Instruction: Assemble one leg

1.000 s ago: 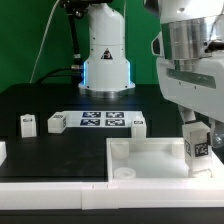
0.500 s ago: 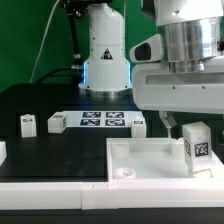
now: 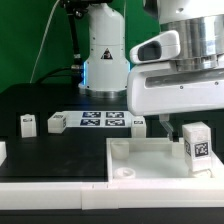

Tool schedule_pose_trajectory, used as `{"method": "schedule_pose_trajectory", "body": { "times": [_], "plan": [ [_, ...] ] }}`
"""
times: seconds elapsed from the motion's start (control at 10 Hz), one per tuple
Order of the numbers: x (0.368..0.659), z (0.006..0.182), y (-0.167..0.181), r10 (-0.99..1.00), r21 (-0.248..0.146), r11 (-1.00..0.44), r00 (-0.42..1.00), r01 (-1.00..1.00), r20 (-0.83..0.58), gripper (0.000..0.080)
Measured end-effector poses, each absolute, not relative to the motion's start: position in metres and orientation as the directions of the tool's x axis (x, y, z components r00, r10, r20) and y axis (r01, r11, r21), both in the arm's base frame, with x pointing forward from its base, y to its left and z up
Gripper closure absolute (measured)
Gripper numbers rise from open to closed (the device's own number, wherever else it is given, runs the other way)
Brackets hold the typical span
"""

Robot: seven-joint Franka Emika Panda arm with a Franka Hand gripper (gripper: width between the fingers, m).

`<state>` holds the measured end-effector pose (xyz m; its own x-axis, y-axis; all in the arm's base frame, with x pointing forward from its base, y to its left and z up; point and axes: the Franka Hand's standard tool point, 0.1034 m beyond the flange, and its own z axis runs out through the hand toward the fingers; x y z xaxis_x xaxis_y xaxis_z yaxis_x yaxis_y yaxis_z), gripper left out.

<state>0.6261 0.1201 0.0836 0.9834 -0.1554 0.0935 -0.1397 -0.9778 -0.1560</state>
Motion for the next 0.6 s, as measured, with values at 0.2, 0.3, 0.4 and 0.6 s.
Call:
{"method": "schedule_pose_trajectory", "body": {
  "times": [0.2,0.3,0.4,0.6],
  "plan": [
    [0.6261,0.0836,0.1202,-0.09,-0.146,-0.987,0.99,-0.074,0.104,0.0162],
    [0.6261,0.0836,0.1201,-0.09,-0.146,-0.987,0.99,-0.075,0.104,0.0162],
    [0.6261,0.0835,0.1201,-0.09,-0.146,-0.987,0.99,-0.075,0.104,0.0329],
    [0.6264,0.0829,0.116,-0.095,-0.142,-0.987,0.99,-0.079,0.104,0.0501]
  ]
}}
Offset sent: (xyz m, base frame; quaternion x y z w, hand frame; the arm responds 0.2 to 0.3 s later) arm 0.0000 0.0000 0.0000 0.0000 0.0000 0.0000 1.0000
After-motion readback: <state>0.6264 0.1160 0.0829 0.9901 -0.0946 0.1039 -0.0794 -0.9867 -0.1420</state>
